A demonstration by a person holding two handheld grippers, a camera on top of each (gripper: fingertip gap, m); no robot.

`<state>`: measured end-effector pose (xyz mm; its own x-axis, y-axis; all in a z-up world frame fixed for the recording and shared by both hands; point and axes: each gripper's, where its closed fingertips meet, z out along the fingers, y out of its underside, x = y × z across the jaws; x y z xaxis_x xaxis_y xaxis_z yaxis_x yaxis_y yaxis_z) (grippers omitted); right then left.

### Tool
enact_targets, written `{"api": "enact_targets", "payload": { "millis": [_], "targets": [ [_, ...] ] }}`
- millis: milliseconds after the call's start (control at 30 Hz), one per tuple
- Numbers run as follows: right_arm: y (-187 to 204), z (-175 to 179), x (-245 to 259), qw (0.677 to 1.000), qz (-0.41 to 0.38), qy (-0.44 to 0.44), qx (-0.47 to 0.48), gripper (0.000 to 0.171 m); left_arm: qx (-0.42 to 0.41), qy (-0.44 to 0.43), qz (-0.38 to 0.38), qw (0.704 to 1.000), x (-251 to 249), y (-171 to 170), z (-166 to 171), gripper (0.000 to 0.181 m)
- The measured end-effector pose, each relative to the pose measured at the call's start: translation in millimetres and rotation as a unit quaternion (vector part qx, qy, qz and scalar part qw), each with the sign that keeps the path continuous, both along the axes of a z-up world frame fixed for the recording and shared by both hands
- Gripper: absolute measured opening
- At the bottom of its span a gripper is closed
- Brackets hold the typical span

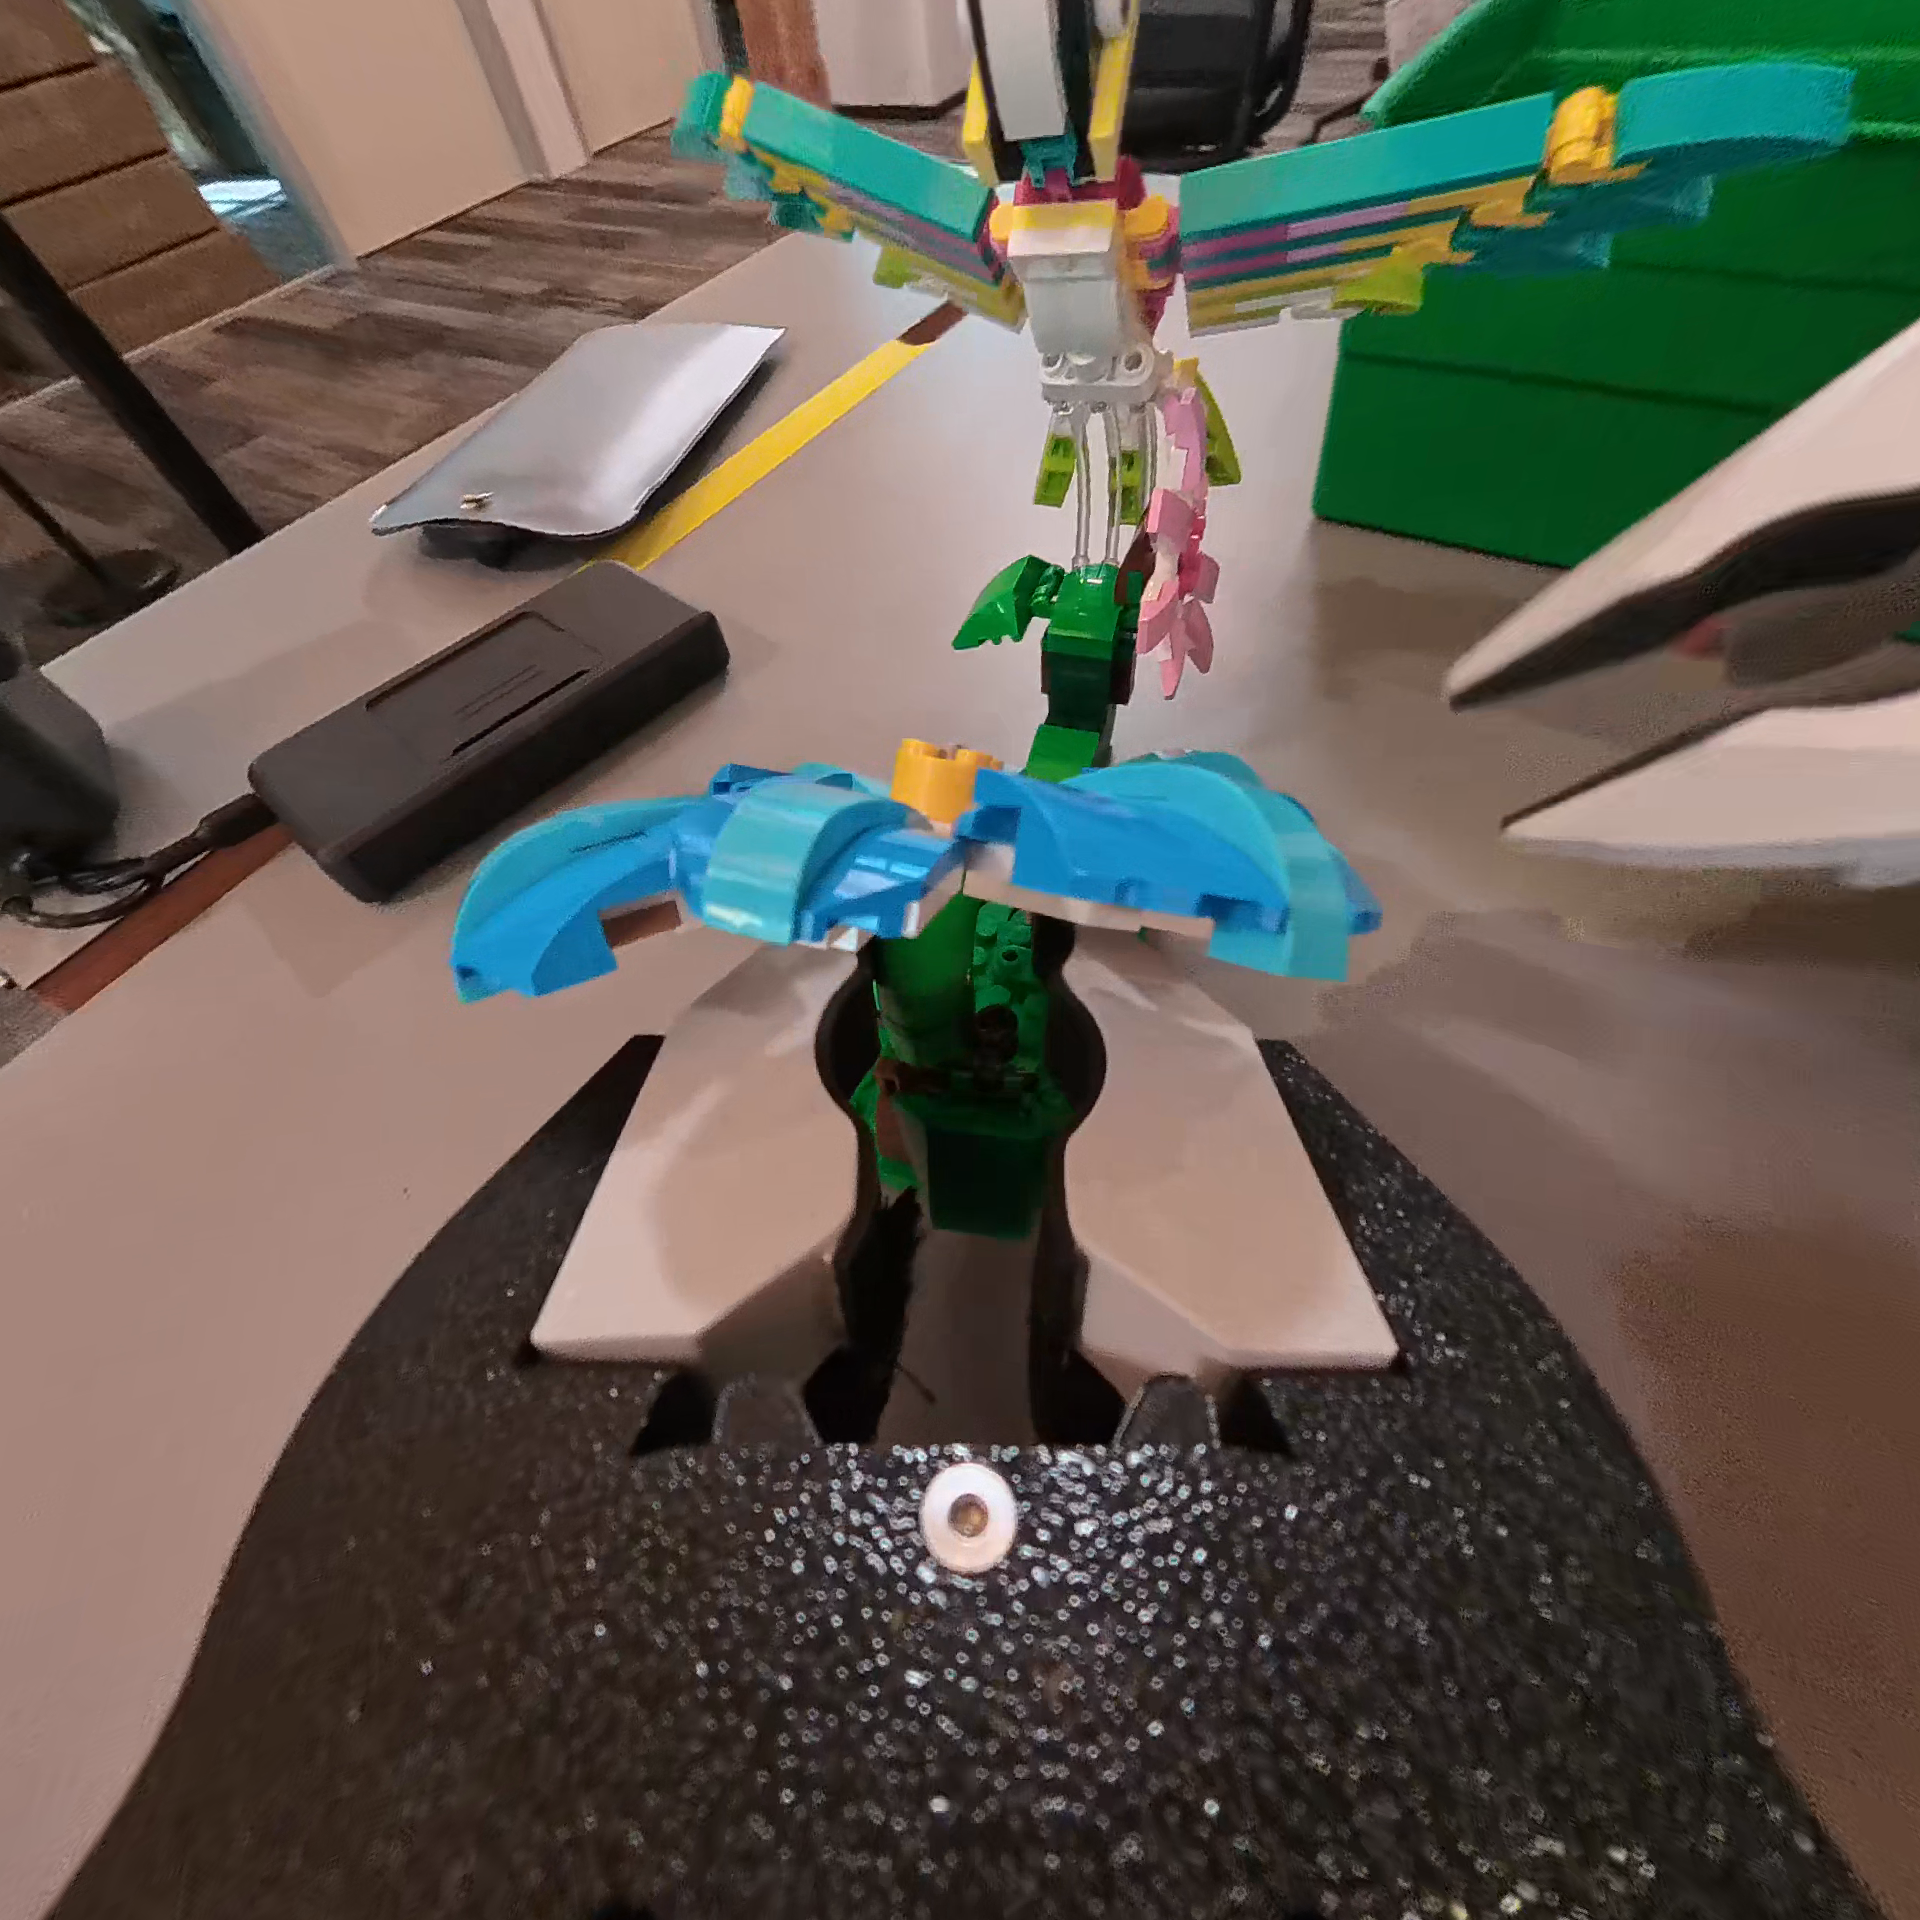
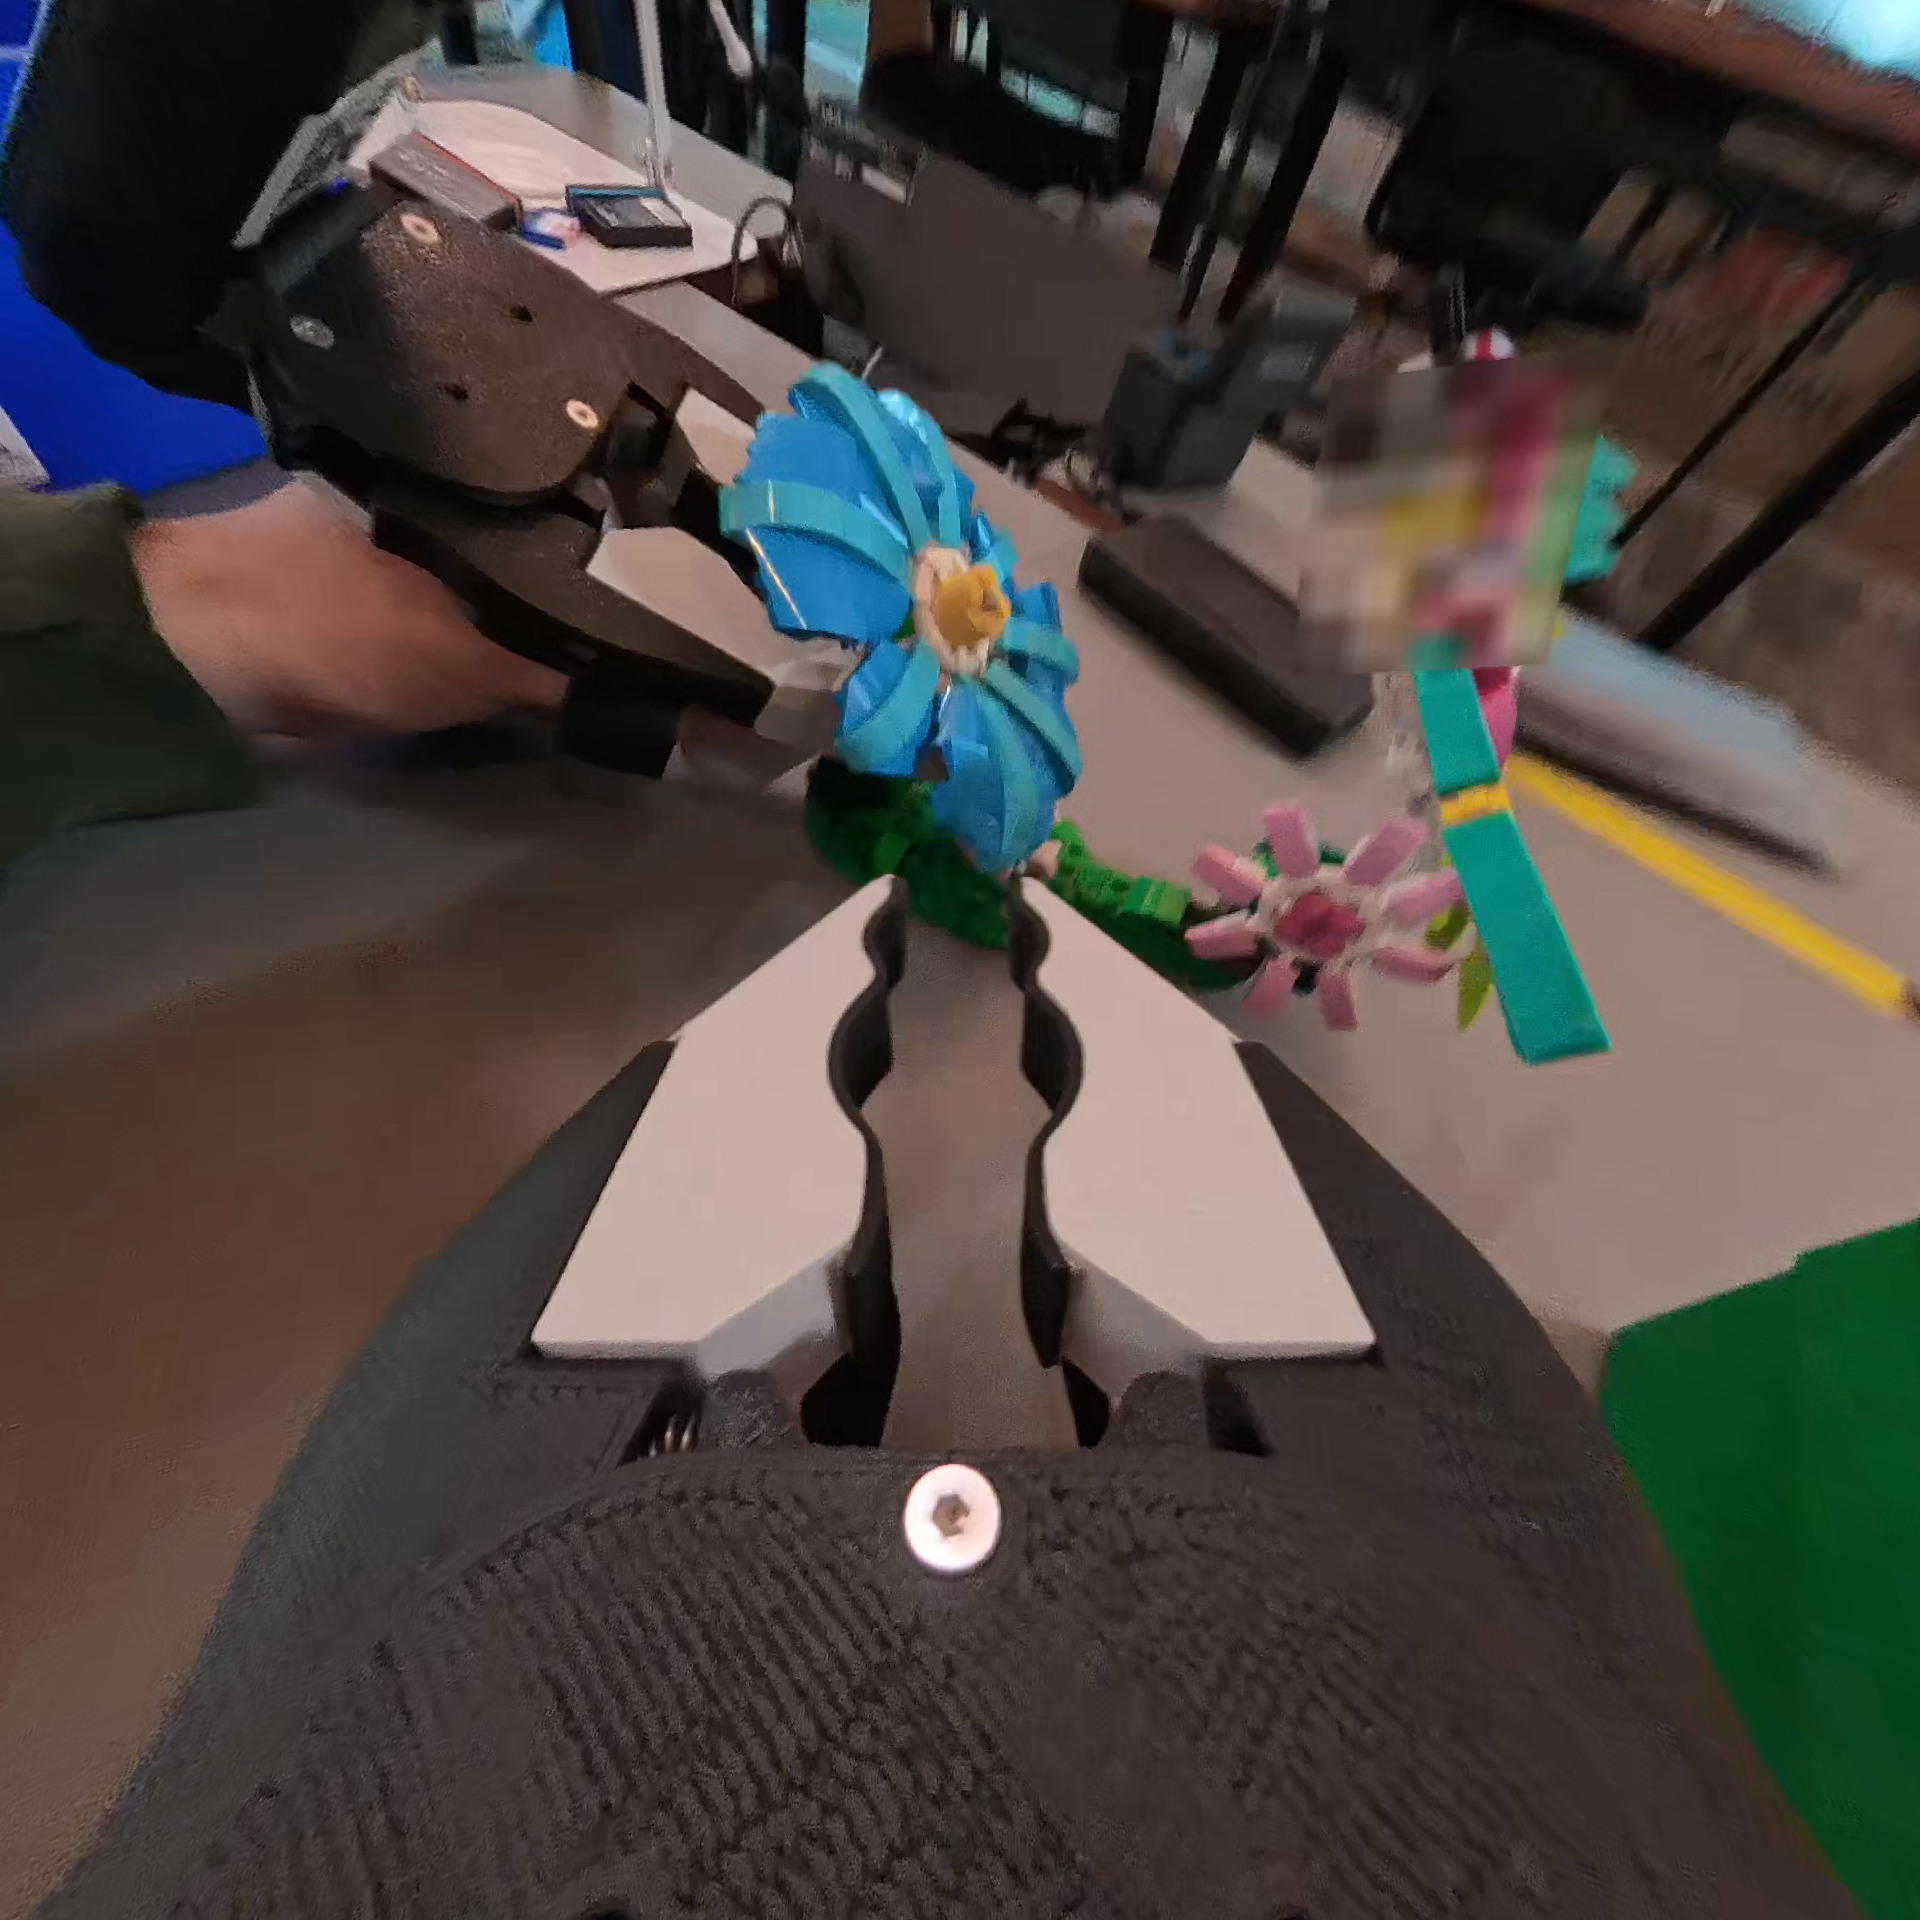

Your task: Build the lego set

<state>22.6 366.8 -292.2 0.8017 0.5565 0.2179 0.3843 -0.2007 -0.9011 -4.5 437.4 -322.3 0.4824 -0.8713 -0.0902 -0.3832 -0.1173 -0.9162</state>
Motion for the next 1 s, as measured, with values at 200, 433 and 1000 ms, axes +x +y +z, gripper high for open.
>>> {"api": "enact_targets", "payload": {
  "millis": [200,433,1000],
  "targets": [
    [17,13,-22,0.981,0.031,-0.054,0.182,0.049,-0.004,0.005,0.019,1.000,-2,-1,-1,0.019],
    [29,9,-38,0.965,0.039,-0.119,0.230,0.051,0.001,0.018,0.024,1.000,-3,0,-2,0.015],
    [31,12,-50,0.959,0.066,-0.118,0.250,0.033,0.008,0.048,-0.018,0.999,-15,-6,-12,0.035]
  ]
}}
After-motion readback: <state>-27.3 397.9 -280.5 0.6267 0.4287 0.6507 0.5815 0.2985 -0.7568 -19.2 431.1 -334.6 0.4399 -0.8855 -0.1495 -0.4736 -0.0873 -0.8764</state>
